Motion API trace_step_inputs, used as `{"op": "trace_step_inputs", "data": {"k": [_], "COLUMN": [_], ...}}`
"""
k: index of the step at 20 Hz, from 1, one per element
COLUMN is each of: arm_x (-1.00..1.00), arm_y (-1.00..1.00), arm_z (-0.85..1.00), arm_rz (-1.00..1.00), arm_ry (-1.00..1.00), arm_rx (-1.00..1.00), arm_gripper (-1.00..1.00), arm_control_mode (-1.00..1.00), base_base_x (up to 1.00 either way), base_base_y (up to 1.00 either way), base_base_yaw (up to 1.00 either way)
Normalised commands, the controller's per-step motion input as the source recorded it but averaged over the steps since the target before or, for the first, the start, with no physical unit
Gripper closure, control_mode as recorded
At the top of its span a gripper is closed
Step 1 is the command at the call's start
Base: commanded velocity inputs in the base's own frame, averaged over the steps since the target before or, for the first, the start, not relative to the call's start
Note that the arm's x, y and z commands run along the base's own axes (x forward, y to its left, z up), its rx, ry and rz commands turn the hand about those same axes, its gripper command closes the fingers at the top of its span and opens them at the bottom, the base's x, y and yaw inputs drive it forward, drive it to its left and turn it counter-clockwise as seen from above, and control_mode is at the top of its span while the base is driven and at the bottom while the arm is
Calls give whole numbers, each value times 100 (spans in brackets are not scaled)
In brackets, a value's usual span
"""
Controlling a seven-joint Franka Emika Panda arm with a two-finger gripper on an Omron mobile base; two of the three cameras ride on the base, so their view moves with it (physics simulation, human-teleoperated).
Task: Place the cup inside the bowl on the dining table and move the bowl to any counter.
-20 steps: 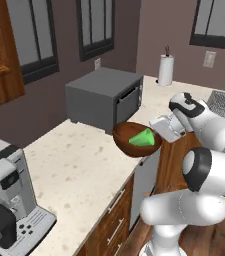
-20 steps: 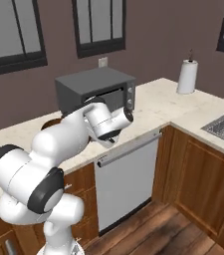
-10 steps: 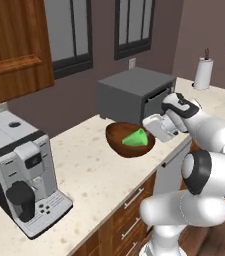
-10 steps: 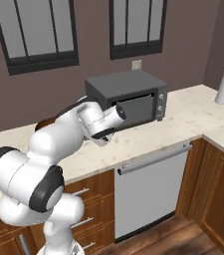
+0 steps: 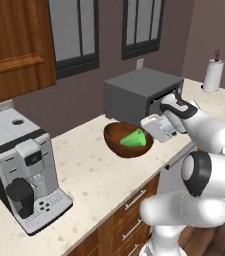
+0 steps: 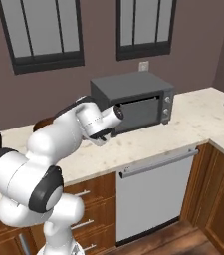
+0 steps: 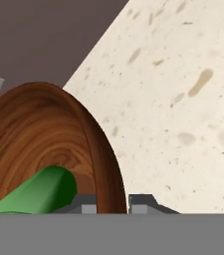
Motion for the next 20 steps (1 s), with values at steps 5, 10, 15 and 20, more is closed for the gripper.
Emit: {"op": "trace_step_inputs", "data": {"k": [5, 10, 15, 20], "arm_x": [0, 0, 0, 0], "arm_y": [0, 0, 0, 0], "arm_z": [0, 0, 0, 0], "arm_rz": [0, 0, 0, 0], "arm_ry": [0, 0, 0, 0], "arm_rx": [0, 0, 0, 0], "arm_gripper": [100, 100, 100, 100], "arm_control_mode": [100, 100, 100, 100], "base_base_x": [-8, -74, -43, 2], "base_base_y": [-34, -45, -28, 0], "base_base_yaw": [1, 0, 5, 34]}}
